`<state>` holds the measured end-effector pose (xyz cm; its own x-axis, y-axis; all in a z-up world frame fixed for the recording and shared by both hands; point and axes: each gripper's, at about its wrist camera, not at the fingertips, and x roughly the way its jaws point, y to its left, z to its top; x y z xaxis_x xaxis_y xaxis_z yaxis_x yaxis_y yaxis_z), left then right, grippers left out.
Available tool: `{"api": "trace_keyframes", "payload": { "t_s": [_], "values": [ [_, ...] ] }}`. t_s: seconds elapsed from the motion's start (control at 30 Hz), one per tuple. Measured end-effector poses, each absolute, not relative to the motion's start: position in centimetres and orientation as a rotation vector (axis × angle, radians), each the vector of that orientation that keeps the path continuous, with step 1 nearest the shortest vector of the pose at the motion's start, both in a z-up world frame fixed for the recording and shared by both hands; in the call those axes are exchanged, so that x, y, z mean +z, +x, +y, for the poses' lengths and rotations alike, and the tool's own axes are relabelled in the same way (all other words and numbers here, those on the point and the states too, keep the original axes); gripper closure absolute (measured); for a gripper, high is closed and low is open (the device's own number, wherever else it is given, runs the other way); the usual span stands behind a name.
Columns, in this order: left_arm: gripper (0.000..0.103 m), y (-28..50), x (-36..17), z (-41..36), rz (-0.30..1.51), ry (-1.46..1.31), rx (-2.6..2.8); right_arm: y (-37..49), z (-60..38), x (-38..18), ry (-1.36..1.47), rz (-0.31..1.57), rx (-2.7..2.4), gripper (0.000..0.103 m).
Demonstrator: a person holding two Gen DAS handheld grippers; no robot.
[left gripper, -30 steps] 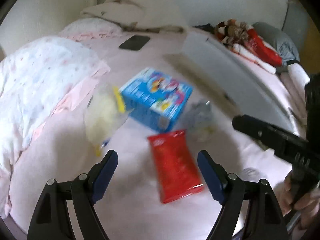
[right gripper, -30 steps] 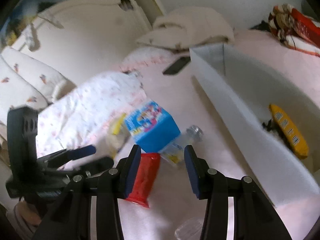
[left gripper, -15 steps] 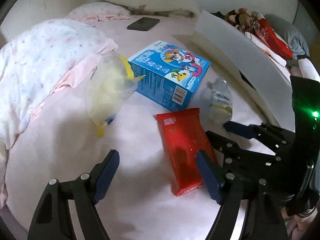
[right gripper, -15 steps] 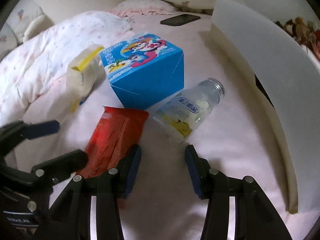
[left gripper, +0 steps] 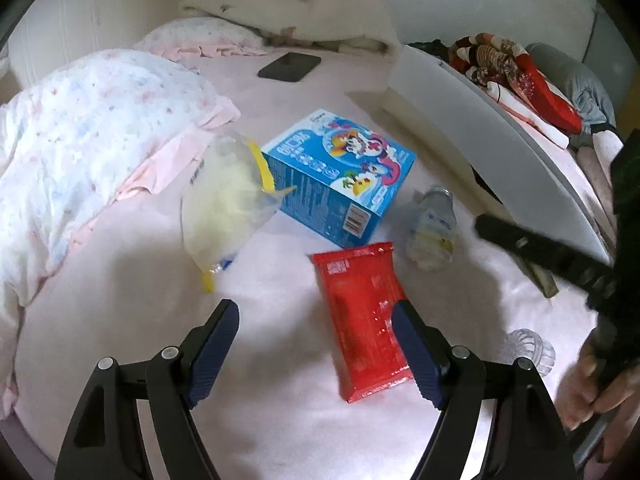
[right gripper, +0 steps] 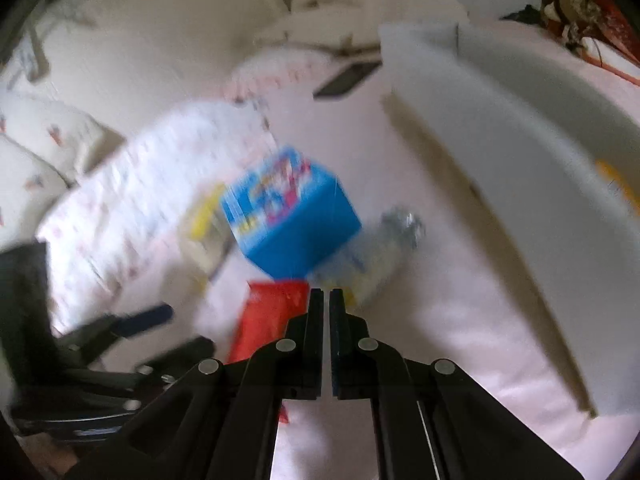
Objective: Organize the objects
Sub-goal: 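Grasp the red packet on the bed with the right gripper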
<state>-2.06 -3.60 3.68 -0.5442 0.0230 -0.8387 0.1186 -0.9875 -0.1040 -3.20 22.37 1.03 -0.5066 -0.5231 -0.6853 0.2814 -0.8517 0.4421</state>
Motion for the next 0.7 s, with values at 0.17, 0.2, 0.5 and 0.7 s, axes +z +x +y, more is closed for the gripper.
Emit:
{"api": "trace_keyframes", "payload": {
  "t_s": [0.17,0.2,0.5,0.7],
  "values": [
    [0.026,-2.1,3.9,-4.5,0.297,1.482,-2.692,-4.4,23.6,0.8,1.226,-0.53,-2.318,0.096],
    [0.026,-2.1,3.9,-4.7,0.313,1.493,-2.694,-4.6,23.6,0.6,1.25,-0.539,-2.313,0.095],
    [0.026,-1.5,4.8,-7.3,0.246,1.401,-2.541,-5.3,17.6,-1.7,1.388,-0.44,-2.164,0.064],
    [0.026,-1.3,5.7,-9.7,0.355,1.345,-2.561,-3.9,8.9,-3.3,1.335,0.115,-2.26,0.045]
  ]
}}
